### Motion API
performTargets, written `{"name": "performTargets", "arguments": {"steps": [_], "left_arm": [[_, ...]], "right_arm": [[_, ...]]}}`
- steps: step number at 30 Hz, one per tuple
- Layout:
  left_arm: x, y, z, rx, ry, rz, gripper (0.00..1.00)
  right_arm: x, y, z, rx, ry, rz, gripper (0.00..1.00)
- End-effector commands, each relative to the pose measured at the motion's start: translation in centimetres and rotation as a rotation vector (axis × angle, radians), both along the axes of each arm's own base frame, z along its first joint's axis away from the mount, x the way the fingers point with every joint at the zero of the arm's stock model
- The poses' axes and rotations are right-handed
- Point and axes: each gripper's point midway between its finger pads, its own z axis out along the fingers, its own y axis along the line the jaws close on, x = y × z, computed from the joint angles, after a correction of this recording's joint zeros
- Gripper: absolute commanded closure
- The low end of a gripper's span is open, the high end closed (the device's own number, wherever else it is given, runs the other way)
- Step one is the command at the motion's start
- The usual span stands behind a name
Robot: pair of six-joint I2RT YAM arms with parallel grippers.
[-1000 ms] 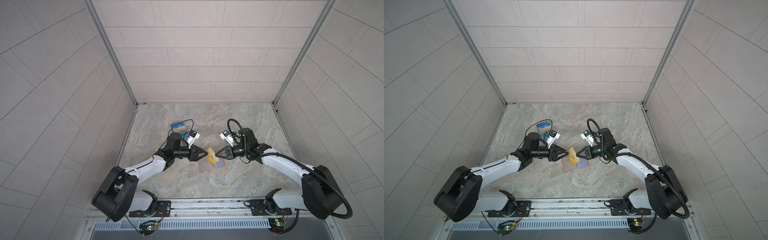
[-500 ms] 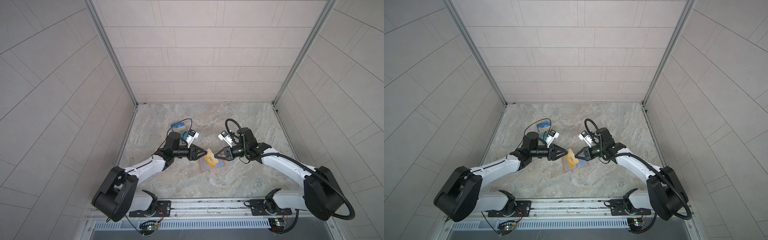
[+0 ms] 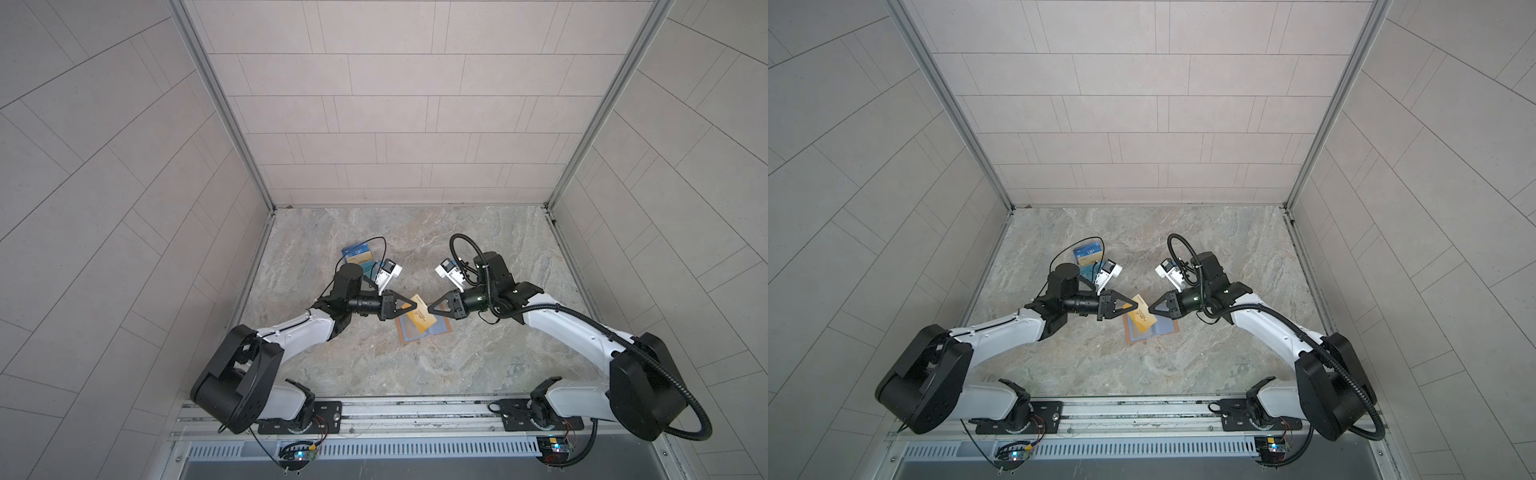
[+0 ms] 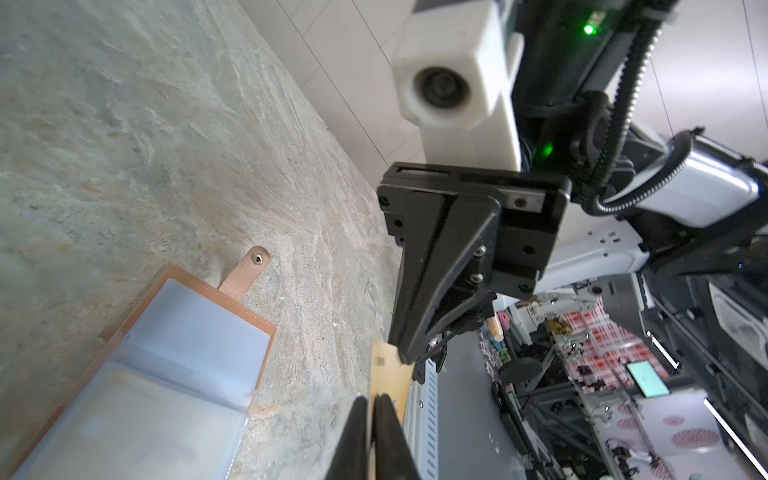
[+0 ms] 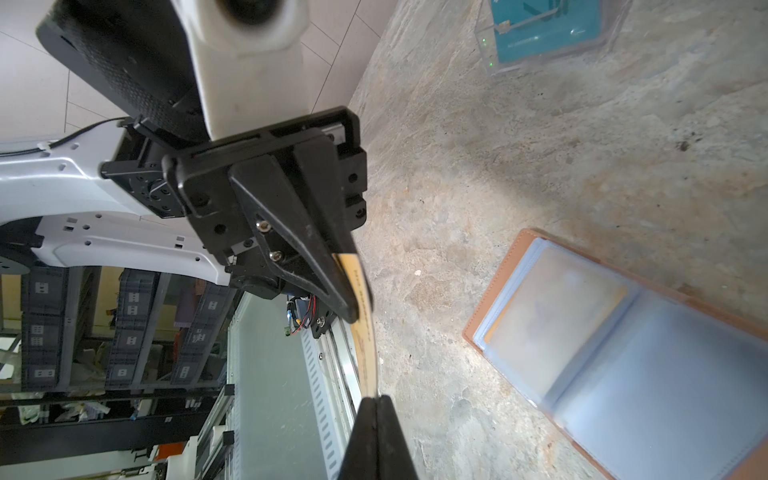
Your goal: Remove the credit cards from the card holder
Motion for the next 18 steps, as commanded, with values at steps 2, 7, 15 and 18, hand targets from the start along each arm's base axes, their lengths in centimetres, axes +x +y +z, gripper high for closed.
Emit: {"name": "performTargets", "arguments": {"steps": [2,7,15,18], "left_arm": [[0.4,0.0,0.5,-0.007,-0.021,0.031,0.97],[1.9,0.5,1.3,-0.028,-0.034,0.126,1.0],[5.0,1.6,5.4,-0.138,-0.103,0.344,1.0],[5.6,1.9,7.2,-0.216,-0.113,0.393,1.0]], "right_arm": [[0.8,-0.3,0.7,-0.005,-0.047,-0.027,0.71],[1.7,-1.0,1.6,0.034,-0.095,-0.133,0.37],[3.0,-2.3,1.9,0.152,-0.091,-0.375,0.31],[3.2,-2.0,2.5,0.22,-0.092,-0.408,0.31]]}}
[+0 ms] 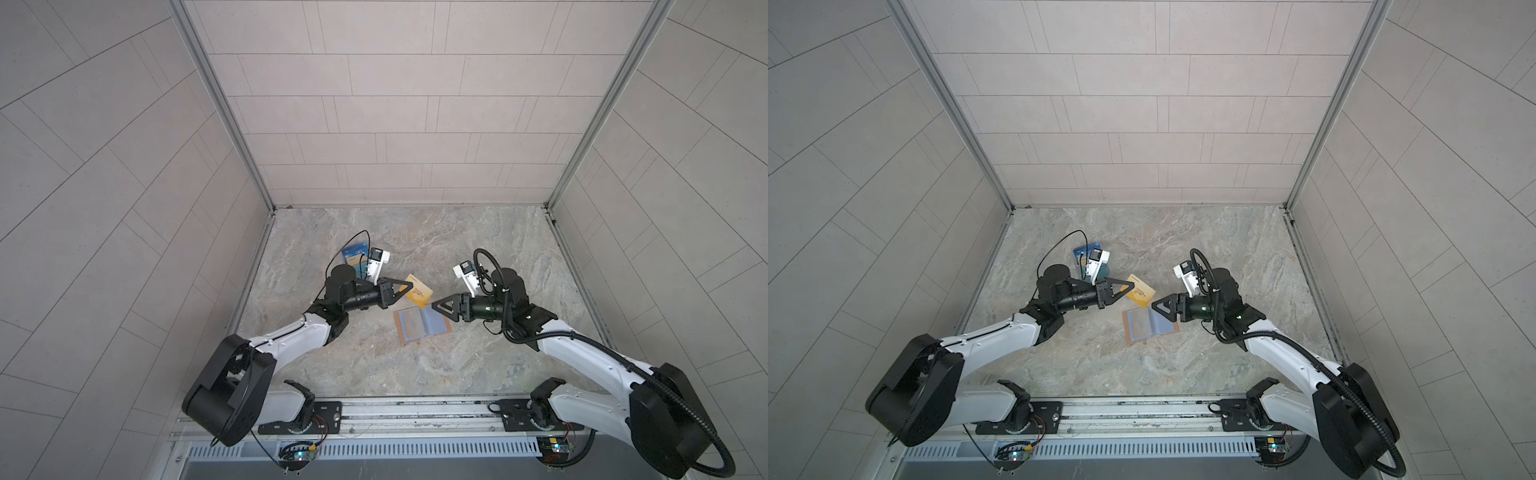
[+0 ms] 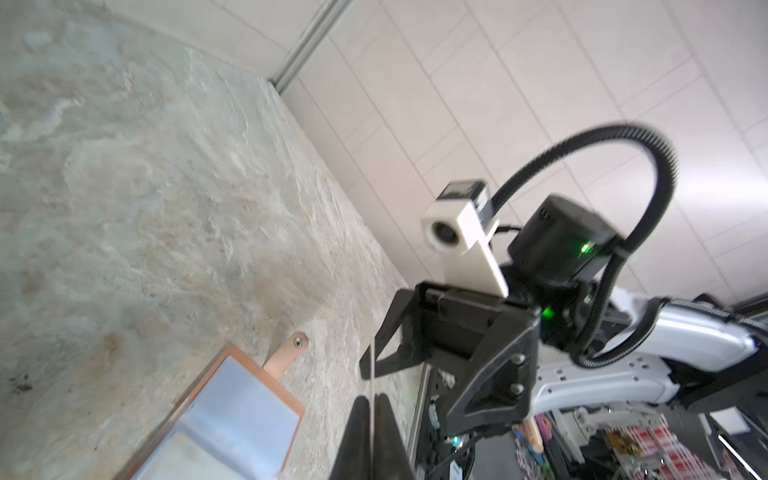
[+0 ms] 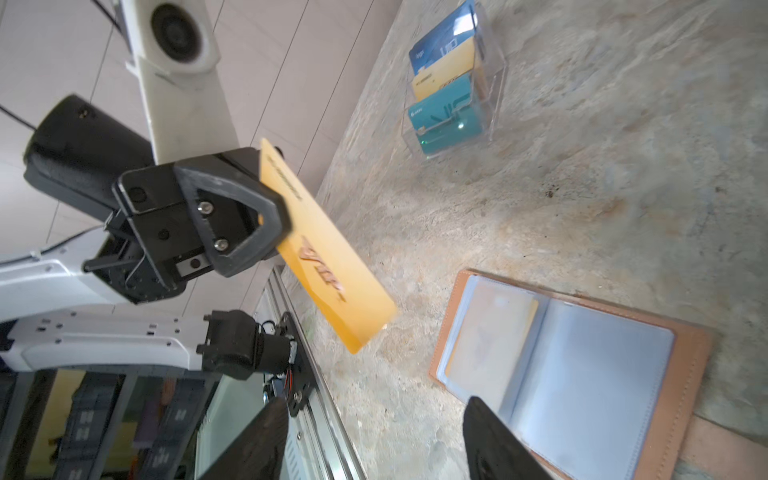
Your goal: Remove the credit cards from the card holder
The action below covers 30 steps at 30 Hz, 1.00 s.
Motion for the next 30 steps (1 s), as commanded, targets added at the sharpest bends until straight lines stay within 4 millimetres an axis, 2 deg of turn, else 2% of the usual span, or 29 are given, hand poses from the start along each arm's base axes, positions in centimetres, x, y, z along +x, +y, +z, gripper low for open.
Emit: {"name": "performTargets", "arguments": {"steps": [1,5,6,8,24,30], "left_arm": [[1.1,0.8,3.8,-0.141,-0.066,0.094,1.0],[1.4,0.8,5.6,-0.258,-0.072,0.099,1.0],[0.7,-0.1,5.8,-0.277,-0.07,0.069,1.0],[0.6,-0.3,6.2,-0.309,-0.065,0.068,1.0],[0.3,-0.2,6.4,-0.332,-0.061,0.072,1.0],[0.1,-0.1,6.5,-0.338,-0.064,0.071,1.0]], "right_arm": [[1.4,0.6,3.4,0.135,-0.074,-0.084,0.31],[1.6,1.8,5.0,0.188,-0.114,-0.075,0.37],[1.6,2.1,5.4,0.204,-0.122,-0.071,0.39],[1.8,2.4,6.4,0.243,-0.141,-0.064,0.43],[2.0,2.7,10.3,0.365,-0.224,-0.066,0.69],[2.0,2.7,10.8,0.379,-0.231,-0.061,0.82]]}}
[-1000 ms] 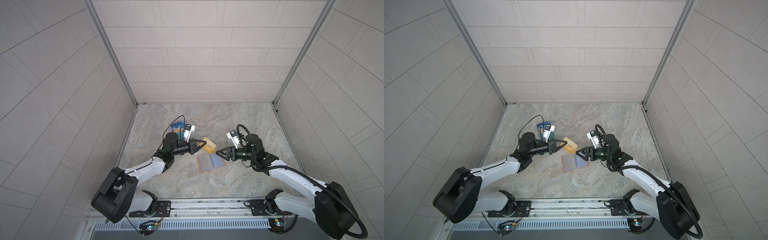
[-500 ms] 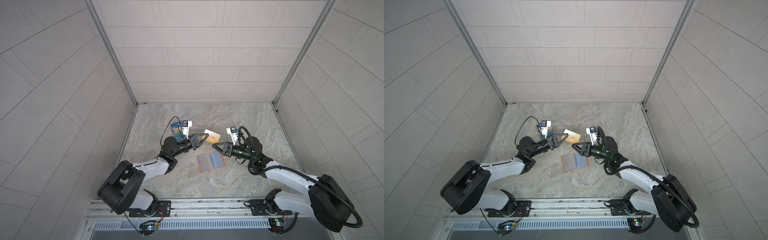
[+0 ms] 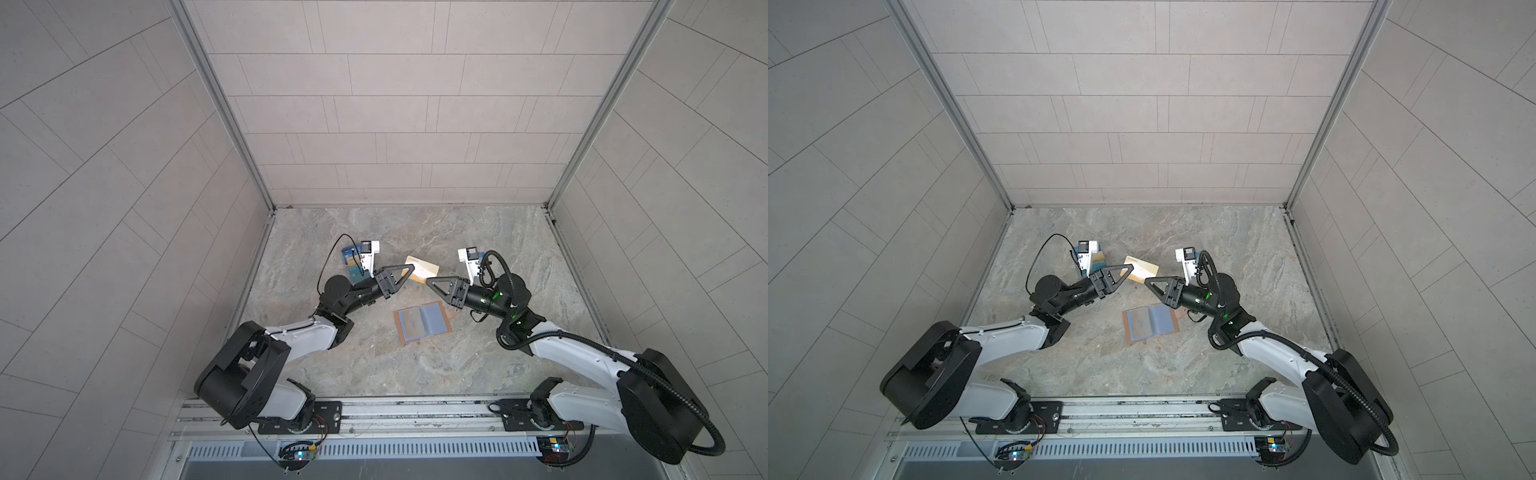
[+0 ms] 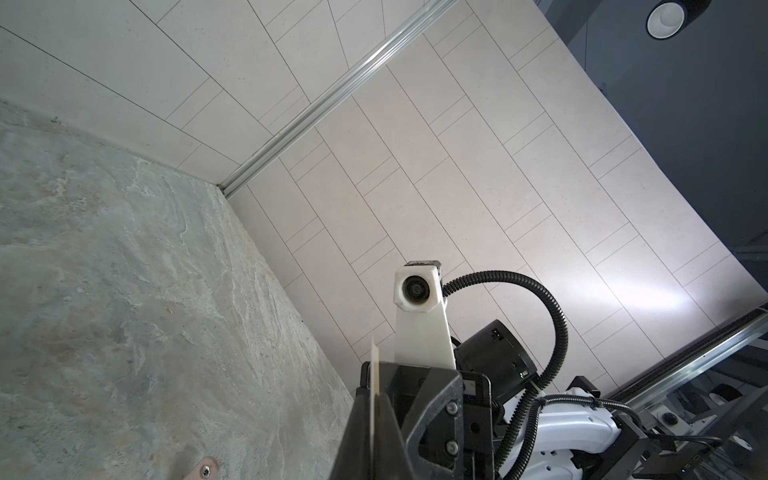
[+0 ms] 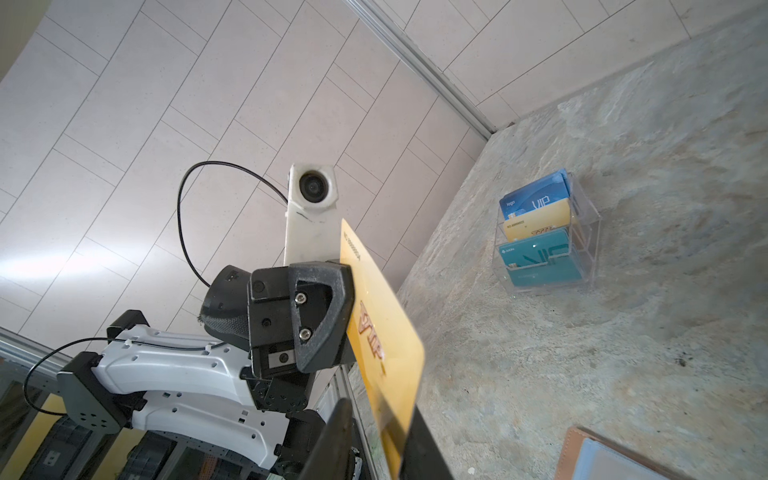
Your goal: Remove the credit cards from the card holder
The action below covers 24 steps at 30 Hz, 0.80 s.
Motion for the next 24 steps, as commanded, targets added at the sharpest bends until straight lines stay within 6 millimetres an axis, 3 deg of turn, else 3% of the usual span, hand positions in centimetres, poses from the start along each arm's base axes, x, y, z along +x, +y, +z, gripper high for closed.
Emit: {"name": "performTargets", "arguments": {"steps": [1,4,6,8,10,15,19,24], "left_arm": [[-0.8,0.3,1.2,-0.029,-0.047,-0.005,1.0],[-1.0,0.4,1.3,-0.026,-0.054,-0.005,0.95],[-1.2,0.4,1.3,-0.018,-0.061,-0.01,0.81],[-1.7,0.2,1.3,0.005,-0.071,-0.039,0.54],[-2.2,0.0,1.1,0.057,-0.083,-0.074,0.47],[-2.7,1.0,-0.6,0.332,-0.116,-0.062,0.42],[-5.0,2.0,-1.1,0.578,-0.182,-0.141,0.42],[-6.8,3.2,-1.3,0.643,-0.184,-0.247,0.45]], "right_arm": [[-0.1,0.2,2.5,0.056,-0.059,0.01,0.86],[-0.2,0.2,2.5,0.056,-0.055,0.011,0.98],[-0.3,0.2,2.4,0.049,-0.057,0.02,1.0],[-0.5,0.2,2.1,0.013,-0.055,0.037,1.0],[-1.1,0.4,1.7,-0.048,-0.063,0.073,1.0],[-3.3,0.6,1.5,-0.238,-0.117,0.194,1.0],[-5.4,0.3,-0.6,-0.41,-0.093,0.332,1.0],[-6.6,0.8,-1.9,-0.456,-0.048,0.461,1.0]]}}
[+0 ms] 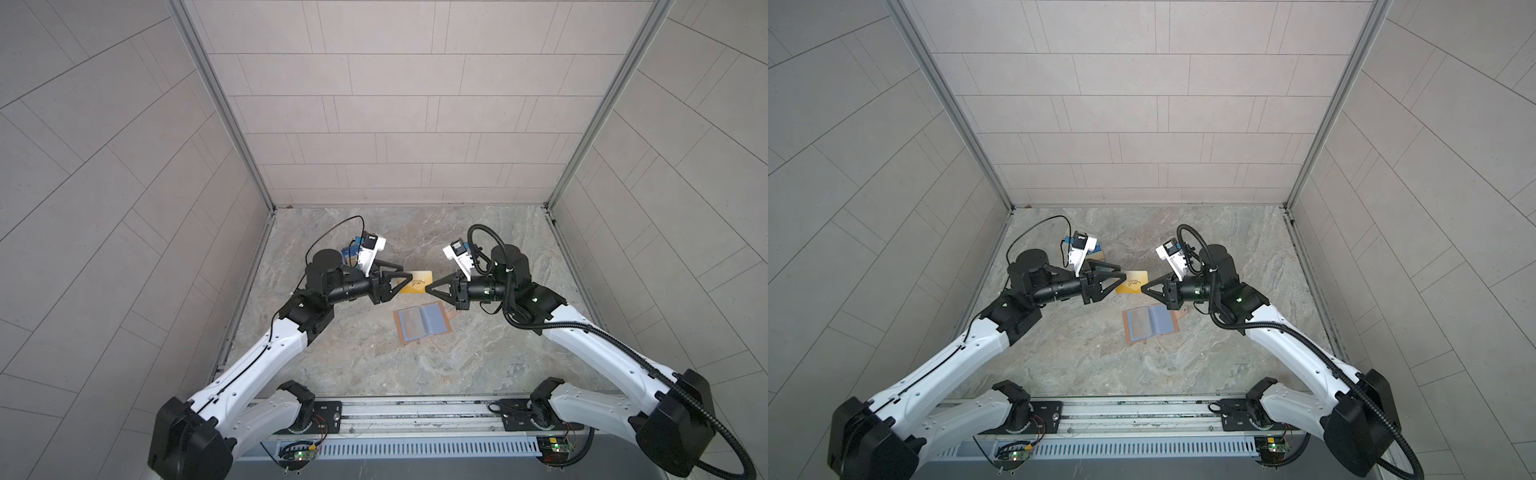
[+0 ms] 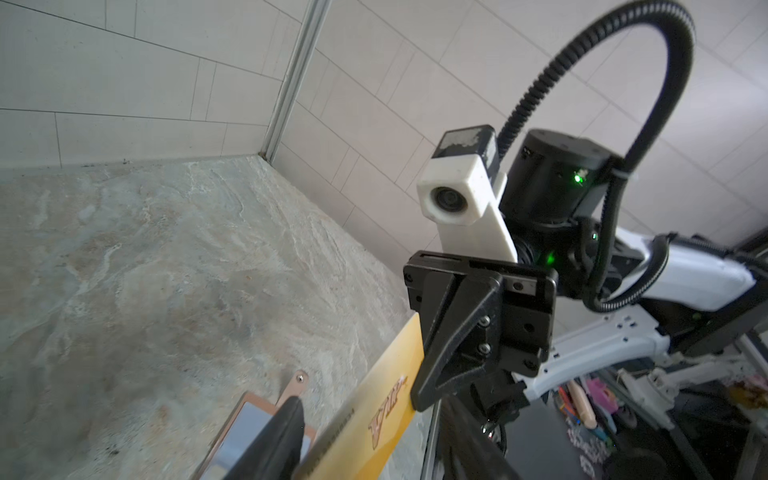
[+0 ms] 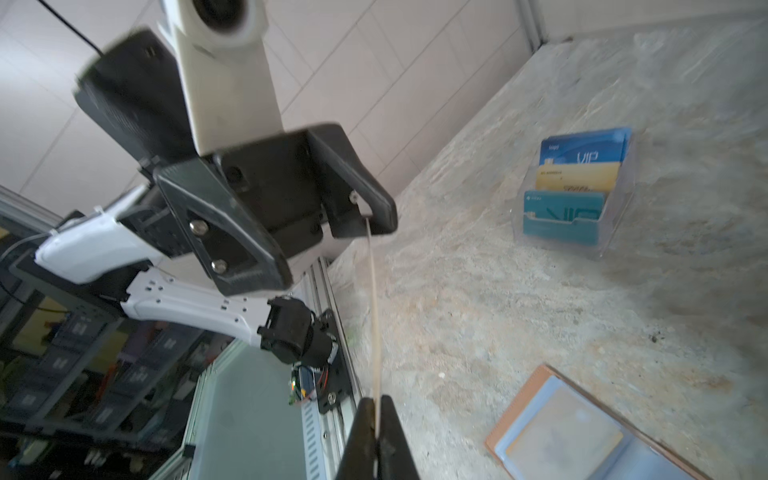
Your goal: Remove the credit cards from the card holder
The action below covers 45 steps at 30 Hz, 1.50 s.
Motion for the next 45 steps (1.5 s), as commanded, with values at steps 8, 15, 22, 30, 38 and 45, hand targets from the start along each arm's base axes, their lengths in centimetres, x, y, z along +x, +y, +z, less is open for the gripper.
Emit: {"name": "performTargets", "arguments": {"steps": [8,15,22,30,38,45], "left_arm": [[-4.5,0.7,-5.3,0.205,0.117,-0.225,0.48],[-5.3,0.0,-5.6,0.175,0.168,-0.313,0.57],[-6.7,-0.2,-5.0,0.137,0.172,-0.385,0.68],[-7.7,-0.5,-5.7,0.156,0.203,-0.432,0.71],[-7.7,-0.7,-5.9,0.159,0.212,-0.44,0.89],[-5.6,0.0,-6.3,0.245,0.167,-0.324,1.0]], "right_arm": [[-5.0,0.7,-3.6,-0.134,0.076,0.289,1.0],[-5.5,1.3,-3.7,-0.143,0.074,0.348,1.0],[-5.1,1.7,-3.6,-0.141,0.054,0.36,1.0],[-5.0,1.8,-3.0,-0.128,0.023,0.364,1.0],[-4.6,1.7,-2.8,-0.125,0.003,0.341,1.0],[-2.5,0.8,-4.1,-0.186,0.021,0.218,0.62]]}}
